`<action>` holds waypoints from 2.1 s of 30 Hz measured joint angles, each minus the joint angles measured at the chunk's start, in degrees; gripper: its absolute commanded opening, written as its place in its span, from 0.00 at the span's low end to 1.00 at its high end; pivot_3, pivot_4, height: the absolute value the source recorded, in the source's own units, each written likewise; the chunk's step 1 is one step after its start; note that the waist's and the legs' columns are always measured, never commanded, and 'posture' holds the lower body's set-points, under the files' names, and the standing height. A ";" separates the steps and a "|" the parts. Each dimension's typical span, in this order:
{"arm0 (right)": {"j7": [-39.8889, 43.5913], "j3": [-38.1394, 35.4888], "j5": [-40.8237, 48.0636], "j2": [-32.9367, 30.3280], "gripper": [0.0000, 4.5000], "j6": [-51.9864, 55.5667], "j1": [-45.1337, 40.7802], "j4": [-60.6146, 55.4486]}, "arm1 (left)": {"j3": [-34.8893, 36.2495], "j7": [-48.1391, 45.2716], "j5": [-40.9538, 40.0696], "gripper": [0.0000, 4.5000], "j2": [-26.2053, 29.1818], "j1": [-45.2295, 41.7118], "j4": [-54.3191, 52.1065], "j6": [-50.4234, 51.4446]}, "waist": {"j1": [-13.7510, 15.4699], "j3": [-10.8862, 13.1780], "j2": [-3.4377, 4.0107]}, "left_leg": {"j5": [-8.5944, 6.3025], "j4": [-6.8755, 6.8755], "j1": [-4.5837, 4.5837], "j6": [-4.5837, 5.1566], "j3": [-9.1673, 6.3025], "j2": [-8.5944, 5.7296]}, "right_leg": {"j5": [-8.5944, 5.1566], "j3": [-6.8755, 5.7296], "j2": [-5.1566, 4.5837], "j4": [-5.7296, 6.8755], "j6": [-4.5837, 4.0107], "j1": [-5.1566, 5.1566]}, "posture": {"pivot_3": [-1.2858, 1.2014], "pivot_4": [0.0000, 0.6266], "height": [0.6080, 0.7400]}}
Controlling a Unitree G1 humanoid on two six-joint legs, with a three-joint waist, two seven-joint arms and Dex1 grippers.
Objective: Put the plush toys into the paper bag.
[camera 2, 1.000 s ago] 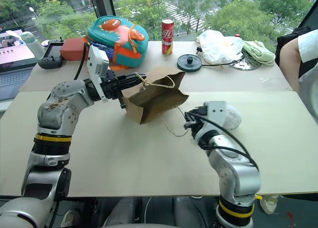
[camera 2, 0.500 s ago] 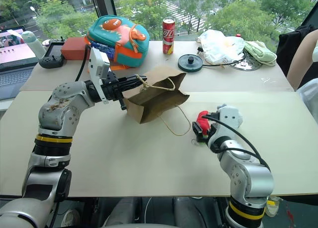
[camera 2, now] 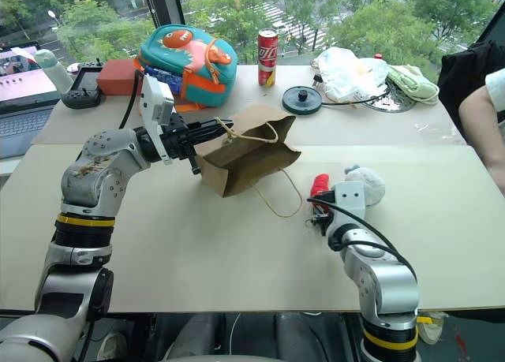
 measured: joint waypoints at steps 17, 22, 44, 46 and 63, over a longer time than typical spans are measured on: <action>14.38 -18.59 21.03 -5.96 0.01 5.86 -2.25 -15.97 | 0.08 0.32 -0.34 0.00 -0.86 -0.43 0.44 1.07 | -0.03 0.00 0.00 | 0.00 -0.01 0.01 0.00 -0.02 0.03 | 0.00 -0.01 0.04 -0.01 0.00 0.04 | 0.52 0.24 0.99; 13.13 -15.96 27.94 -4.95 0.01 11.60 -3.09 -18.71 | 1.27 1.51 -2.36 0.00 -1.41 -1.64 1.21 3.45 | 0.00 0.00 0.00 | 0.00 0.06 0.01 0.00 -0.02 0.00 | -0.03 0.00 0.01 0.00 0.06 0.05 | 0.52 0.24 0.99; -3.61 4.46 9.54 13.01 0.36 -0.27 -32.59 20.36 | 1.26 1.99 -2.51 0.00 -1.83 -2.25 1.49 3.87 | 0.03 0.00 0.01 | 0.01 -0.08 -0.19 -0.01 -0.06 0.00 | 0.03 -0.07 -0.05 0.11 -0.05 -0.12 | 0.52 0.24 0.99; -3.68 3.76 9.68 15.02 0.52 -0.54 -33.41 20.28 | 1.22 1.99 -2.51 0.00 -1.82 -2.25 1.45 3.87 | -0.11 -0.01 0.02 | 0.01 -0.11 -0.17 -0.01 -0.06 0.01 | 0.04 -0.07 -0.04 0.11 -0.06 -0.12 | 0.52 0.24 0.99; 0.15 -8.49 15.19 3.65 0.89 11.27 -20.66 -1.30 | 0.84 1.04 -2.30 0.00 -1.14 -1.48 1.27 3.57 | 0.14 -0.01 0.03 | 0.01 -0.10 -0.30 -0.01 -0.15 -0.06 | 0.03 -0.16 -0.09 0.01 -0.05 -0.11 | 0.52 0.24 0.99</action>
